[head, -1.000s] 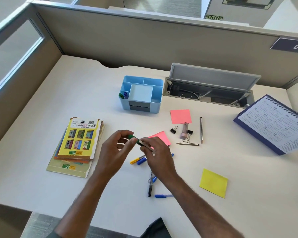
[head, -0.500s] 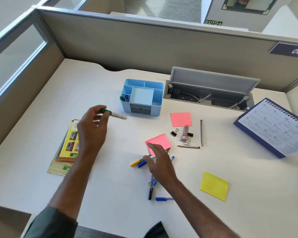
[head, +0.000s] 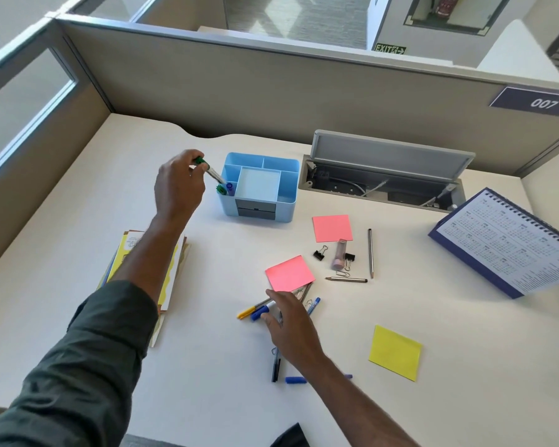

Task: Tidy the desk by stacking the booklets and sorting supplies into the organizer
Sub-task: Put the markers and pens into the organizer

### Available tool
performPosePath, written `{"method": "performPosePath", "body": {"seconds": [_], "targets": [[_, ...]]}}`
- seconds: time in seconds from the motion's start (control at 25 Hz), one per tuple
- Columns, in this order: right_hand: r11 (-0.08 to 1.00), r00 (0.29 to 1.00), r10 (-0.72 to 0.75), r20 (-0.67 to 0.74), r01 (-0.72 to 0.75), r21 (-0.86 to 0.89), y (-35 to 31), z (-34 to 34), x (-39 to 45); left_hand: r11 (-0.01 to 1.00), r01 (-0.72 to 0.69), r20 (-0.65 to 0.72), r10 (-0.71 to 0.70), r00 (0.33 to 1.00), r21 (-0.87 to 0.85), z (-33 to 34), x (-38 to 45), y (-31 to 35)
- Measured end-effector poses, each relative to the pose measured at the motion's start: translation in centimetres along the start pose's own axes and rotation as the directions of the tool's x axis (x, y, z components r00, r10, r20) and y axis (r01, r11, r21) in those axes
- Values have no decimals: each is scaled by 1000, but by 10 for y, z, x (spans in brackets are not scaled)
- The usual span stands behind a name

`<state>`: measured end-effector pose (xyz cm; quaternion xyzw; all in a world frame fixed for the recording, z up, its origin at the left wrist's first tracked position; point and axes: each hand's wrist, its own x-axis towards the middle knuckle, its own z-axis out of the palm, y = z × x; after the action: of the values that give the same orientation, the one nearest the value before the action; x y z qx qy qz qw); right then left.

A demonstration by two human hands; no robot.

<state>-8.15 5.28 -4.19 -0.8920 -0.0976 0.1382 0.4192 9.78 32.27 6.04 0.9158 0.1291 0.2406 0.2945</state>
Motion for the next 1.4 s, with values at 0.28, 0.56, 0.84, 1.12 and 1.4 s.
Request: {"method": "performPosePath", "body": {"seconds": [0.28,0.56,0.84,1.12,1.4], "targets": [[998,999,-4,33,6,-68,4,0,5,969,1,140,-36,990,246,30,5,-8],[921,996,-71,61,89,-379,10,8,31,958,-28,287,-58,956,284,48,-5,-20],[775,966,-192,173,257,-577,14,8,33,958,-25,303,-66,951,286,45,-13,-21],[701,942,-237,239,336,-629,12,1,31,992,117,132,-111,985,-39,14,-78,-15],[847,951,-305,47,293,-443,-1,-10,31,918,281,245,-215,945,-279,-8,-172,-10]]}}
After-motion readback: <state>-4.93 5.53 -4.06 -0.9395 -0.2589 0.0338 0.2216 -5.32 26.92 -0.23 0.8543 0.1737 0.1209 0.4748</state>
